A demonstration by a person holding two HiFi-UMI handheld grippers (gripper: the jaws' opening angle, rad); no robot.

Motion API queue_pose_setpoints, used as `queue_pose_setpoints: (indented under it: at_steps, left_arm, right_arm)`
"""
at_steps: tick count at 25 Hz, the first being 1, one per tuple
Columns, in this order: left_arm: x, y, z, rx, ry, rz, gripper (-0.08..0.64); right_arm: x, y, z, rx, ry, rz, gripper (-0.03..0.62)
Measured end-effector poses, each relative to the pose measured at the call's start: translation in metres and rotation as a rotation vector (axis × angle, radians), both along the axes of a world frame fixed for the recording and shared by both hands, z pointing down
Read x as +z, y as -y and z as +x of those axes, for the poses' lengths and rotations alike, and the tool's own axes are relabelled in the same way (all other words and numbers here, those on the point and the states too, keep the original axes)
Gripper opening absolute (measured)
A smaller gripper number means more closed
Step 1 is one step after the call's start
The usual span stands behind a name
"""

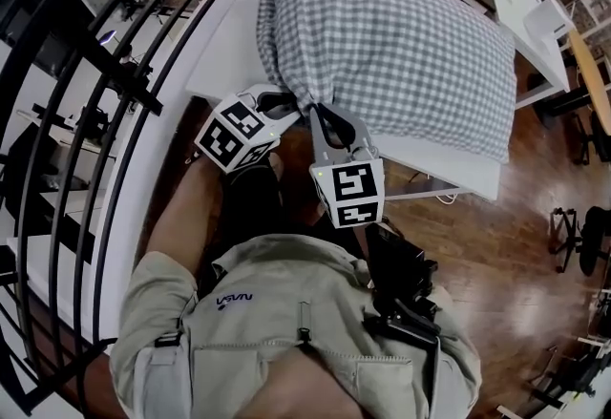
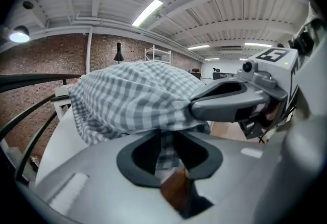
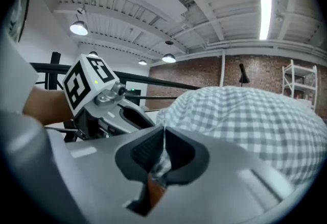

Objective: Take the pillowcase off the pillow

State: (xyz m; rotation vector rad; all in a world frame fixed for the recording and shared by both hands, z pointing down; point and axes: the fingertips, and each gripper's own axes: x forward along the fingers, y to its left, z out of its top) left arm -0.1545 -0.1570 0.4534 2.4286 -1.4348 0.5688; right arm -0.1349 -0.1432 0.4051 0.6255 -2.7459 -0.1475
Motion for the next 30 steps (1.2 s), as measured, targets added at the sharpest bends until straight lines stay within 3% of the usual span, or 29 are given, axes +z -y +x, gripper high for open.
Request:
queue_pose_setpoints:
  at_steps: [5,12,15,19,24,30]
  left_arm:
    - [-0.001,0.009,-0.012,-0.057,-0.043,0.011,0.094]
    - [-0.007,0.006,-0.006,-0.045,-0.076,0.029,0.095]
    - [-0.026,0.008,0.004,-0.016,-0.084,0.069,0.109]
    - [-0.018,0.021,0.004,-0.012,-0.057,0.040,0.123]
    - [-0.014,0.021,0.001,-0.013,-0.064,0.022,0.138]
    - [-0.014,0.033,0.004,-0.022,-0.121,0.012,0.138]
  right_arm:
    - [-0.014,0.015,0.022,0.071,0.109,-0.012,0.011]
    - [0.014,0.041,0.053,0.170,0.237,-0.306,0.011]
    - [0.010,0.041,0.050,0.143,0.257,-0.304,0.011]
    - [0.001,0.033,0.044,0.089,0.275,-0.269,0.011]
    - [-0.006,0.038,0.048,0.097,0.305,-0.266,0.011]
    - [-0.010,0.040,0.049,0.081,0.315,-0.263,0.011]
